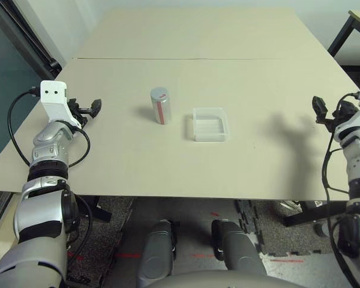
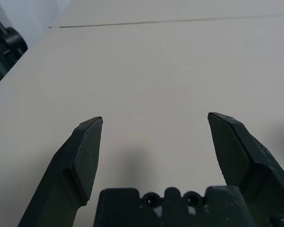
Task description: Pour the medicine from the bottle into the box.
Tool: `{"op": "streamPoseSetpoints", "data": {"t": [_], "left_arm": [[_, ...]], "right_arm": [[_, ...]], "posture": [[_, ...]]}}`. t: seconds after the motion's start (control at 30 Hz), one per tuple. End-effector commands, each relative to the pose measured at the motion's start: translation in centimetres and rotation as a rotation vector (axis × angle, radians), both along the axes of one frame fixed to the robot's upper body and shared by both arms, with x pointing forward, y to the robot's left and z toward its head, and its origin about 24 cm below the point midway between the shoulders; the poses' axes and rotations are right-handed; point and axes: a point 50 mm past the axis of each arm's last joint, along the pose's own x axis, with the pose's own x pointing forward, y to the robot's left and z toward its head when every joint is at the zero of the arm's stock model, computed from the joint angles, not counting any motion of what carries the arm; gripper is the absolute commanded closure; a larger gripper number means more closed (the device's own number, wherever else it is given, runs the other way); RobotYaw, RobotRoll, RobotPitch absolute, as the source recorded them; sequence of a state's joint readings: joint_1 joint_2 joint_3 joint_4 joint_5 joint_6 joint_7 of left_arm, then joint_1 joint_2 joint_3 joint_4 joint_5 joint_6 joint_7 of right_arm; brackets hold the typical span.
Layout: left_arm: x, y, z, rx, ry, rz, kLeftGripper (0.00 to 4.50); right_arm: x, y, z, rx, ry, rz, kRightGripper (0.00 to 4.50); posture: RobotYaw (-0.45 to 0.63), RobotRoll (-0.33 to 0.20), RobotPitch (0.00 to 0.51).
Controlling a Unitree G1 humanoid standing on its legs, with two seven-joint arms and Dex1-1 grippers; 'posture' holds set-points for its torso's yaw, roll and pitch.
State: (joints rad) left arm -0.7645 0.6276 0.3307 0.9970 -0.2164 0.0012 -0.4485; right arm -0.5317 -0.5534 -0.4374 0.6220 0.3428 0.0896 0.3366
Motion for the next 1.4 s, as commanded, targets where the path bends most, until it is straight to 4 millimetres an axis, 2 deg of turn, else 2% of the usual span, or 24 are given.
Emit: {"op": "streamPoseSetpoints", "data": {"t": [0.03,0.13,0.2,0.37,0.53,0.67,0.83,0.97,1.13,1.4], "left_arm": [[-0.1,0.3,-0.3,-0.03,0.009,0.026,0.04],[-0.2,0.3,-0.9,-0.049,0.02,0.038,0.04],[-0.1,0.0,-0.4,-0.036,0.01,0.01,0.04],[0.3,0.1,2.4,-0.004,-0.043,-0.079,0.04],[-0.3,1.3,4.9,0.018,-0.048,-0.188,0.04],[-0.5,0.5,6.0,-0.004,-0.032,-0.324,0.04],[-1.3,-2.3,6.7,-0.021,-0.011,-0.508,0.04],[-1.7,-5.7,6.7,-0.029,0.009,-0.622,0.04],[-2.1,-7.9,5.8,-0.032,0.039,-0.686,0.04],[-2.2,-11.2,2.8,0.051,0.108,-0.821,0.04]], "right_arm": [[-0.4,-0.1,0.0,0.015,-0.015,-0.009,0.0],[-0.5,-0.1,-0.2,0.011,-0.011,-0.005,0.0],[-0.4,0.1,0.4,0.006,-0.019,0.022,0.0],[0.1,0.7,2.6,-0.022,-0.032,0.16,0.0],[0.2,2.3,4.2,-0.07,0.019,0.406,0.0],[0.2,3.7,4.8,-0.081,0.053,0.564,0.0],[0.2,6.6,5.7,-0.086,0.055,0.769,0.0],[-0.4,8.7,6.0,-0.075,0.077,0.895,0.0],[-0.8,9.4,5.9,-0.06,0.108,0.946,0.0],[-1.1,9.8,5.3,-0.046,0.127,0.945,0.0]], "posture": [[0.03,0.0,0.13],[0.02,0.0,0.127],[0.03,0.0,0.129],[0.05,0.0,0.117],[0.07,0.0,0.108],[0.08,0.0,0.107],[0.09,0.0,0.108],[0.08,0.0,0.107],[0.07,0.0,0.107],[0.04,0.0,0.109]]}}
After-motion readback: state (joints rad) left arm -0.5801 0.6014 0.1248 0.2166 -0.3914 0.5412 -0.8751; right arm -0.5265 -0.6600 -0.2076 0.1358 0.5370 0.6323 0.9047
